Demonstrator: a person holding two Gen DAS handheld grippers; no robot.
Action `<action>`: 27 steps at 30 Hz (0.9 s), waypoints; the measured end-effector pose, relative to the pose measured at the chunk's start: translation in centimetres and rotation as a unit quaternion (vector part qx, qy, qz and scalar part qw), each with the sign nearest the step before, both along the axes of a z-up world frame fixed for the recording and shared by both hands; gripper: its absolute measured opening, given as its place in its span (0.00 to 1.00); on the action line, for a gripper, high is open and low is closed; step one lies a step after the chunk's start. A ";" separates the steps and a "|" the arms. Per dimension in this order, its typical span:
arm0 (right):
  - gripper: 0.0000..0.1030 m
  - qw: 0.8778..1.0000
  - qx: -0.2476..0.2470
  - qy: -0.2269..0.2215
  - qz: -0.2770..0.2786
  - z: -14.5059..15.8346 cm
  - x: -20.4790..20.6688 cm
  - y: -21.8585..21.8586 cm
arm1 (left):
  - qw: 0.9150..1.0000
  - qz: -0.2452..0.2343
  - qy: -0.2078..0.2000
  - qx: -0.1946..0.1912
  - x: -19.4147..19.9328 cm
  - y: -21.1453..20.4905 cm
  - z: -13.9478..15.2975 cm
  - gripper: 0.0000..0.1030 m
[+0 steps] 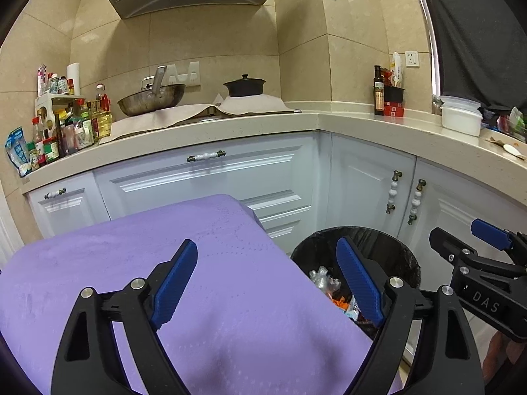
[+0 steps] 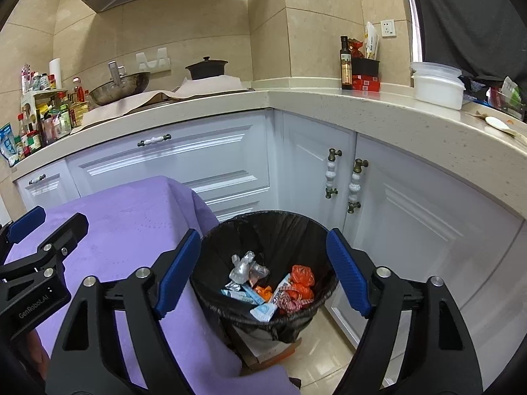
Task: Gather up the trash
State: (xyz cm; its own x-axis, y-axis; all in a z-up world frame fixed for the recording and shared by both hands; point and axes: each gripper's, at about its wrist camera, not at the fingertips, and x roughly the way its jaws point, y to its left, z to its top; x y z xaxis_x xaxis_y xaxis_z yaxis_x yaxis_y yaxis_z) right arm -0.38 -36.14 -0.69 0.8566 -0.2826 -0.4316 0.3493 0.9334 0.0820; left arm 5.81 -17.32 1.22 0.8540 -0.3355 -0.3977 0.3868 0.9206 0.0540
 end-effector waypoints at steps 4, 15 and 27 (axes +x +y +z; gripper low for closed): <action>0.77 1.000 -0.003 0.001 0.000 -0.1 -1.6 0.8 | 1.000 -0.007 0.007 -0.006 -1.0 0.8 0.1 0.82; 0.77 1.000 -0.014 -0.001 0.003 0.2 -4.5 2.6 | 1.000 0.006 0.010 -0.008 -3.0 2.4 -0.1 0.82; 0.77 1.000 -0.018 -0.009 0.002 0.6 -4.8 3.3 | 1.000 0.008 0.004 -0.012 -3.8 2.9 0.1 0.82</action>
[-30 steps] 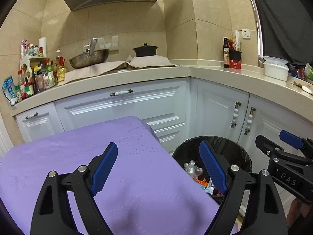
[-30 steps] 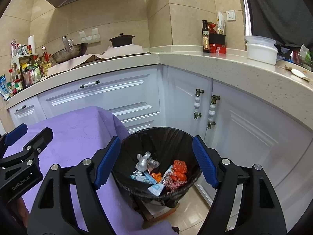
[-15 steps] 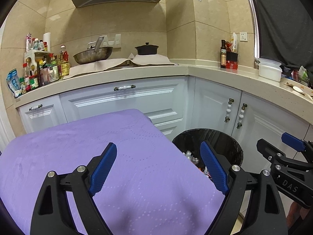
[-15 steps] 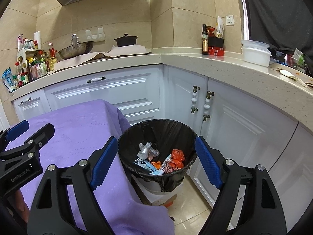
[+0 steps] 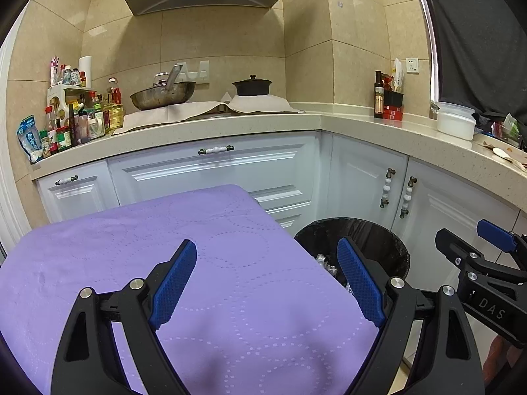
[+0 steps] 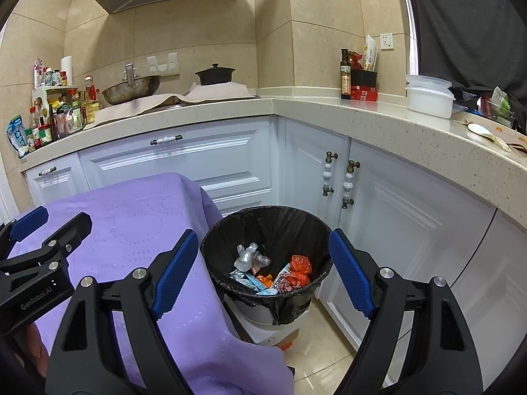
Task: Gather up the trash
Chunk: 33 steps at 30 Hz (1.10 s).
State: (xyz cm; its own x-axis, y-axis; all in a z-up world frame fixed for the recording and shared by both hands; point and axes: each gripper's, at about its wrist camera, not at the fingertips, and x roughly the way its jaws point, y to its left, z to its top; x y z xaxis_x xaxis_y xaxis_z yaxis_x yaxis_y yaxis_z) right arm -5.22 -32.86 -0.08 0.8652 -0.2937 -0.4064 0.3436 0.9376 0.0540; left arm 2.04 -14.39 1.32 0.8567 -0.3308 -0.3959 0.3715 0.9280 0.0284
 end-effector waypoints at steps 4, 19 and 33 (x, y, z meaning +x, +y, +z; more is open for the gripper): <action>0.77 1.000 0.001 0.000 0.000 0.0 0.0 0.0 | 1.000 -0.001 0.000 0.000 -0.1 0.0 0.0 0.82; 0.77 1.000 0.001 0.000 0.001 0.0 0.0 -0.2 | 1.000 -0.002 0.001 0.000 0.0 0.1 -0.1 0.82; 0.77 1.000 0.000 0.000 0.001 0.1 0.0 -0.3 | 1.000 -0.003 0.004 -0.003 0.1 0.2 -0.3 0.82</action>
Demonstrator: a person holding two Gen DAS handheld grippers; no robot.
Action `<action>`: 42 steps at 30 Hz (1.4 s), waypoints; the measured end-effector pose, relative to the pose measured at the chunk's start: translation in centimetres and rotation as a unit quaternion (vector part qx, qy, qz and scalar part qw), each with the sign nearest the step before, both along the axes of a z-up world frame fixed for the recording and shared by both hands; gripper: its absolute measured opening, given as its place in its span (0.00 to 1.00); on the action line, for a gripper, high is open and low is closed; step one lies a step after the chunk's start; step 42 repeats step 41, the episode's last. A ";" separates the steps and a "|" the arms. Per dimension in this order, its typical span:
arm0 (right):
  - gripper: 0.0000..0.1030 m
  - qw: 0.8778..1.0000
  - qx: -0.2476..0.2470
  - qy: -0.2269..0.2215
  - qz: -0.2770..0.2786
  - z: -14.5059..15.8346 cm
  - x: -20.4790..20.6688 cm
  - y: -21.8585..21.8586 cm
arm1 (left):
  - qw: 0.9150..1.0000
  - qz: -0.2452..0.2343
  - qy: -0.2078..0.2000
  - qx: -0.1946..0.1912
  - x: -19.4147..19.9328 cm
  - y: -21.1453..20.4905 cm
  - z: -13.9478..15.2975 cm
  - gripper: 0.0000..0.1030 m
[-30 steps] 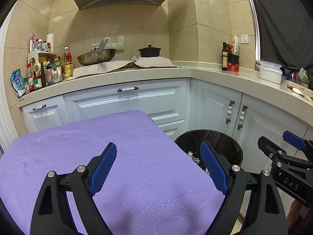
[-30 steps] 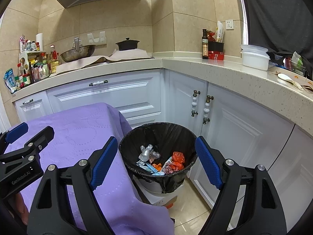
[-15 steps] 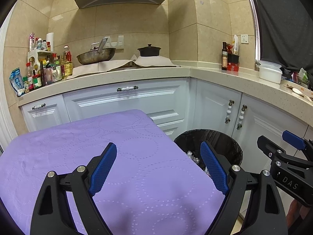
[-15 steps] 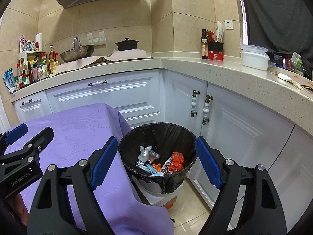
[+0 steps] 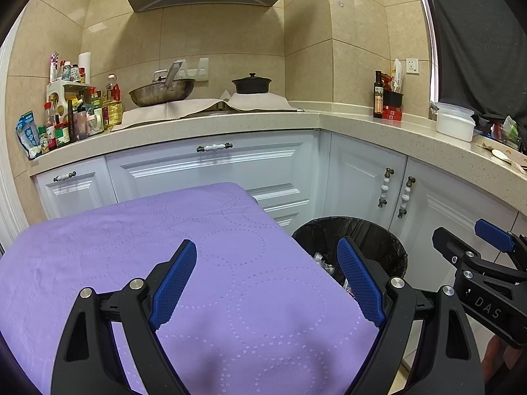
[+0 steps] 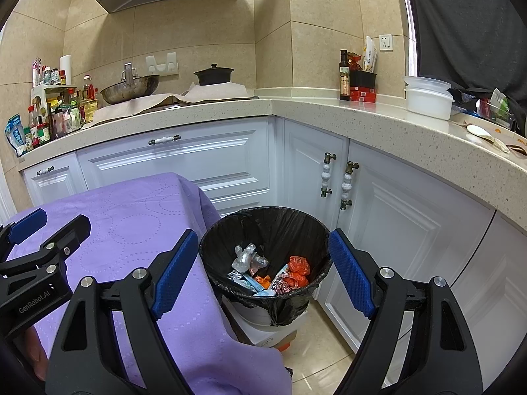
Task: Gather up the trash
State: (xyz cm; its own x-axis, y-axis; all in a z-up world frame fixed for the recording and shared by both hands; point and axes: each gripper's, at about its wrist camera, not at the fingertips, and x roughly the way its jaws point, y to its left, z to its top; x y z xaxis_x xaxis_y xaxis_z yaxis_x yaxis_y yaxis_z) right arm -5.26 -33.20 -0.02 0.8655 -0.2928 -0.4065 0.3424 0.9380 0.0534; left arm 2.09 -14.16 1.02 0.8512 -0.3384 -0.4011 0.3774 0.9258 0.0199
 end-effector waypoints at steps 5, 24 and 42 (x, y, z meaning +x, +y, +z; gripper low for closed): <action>0.77 1.000 0.000 0.000 0.000 0.0 0.0 0.0 | 1.000 0.000 0.000 -0.003 0.0 -0.1 0.0 0.82; 0.77 1.000 0.000 0.000 0.000 0.0 0.0 0.0 | 1.000 -0.002 -0.002 -0.006 -0.2 -0.6 0.3 0.85; 0.83 1.000 -0.002 0.006 0.017 0.0 0.9 0.3 | 1.000 0.012 0.012 0.002 1.2 0.5 0.6 0.86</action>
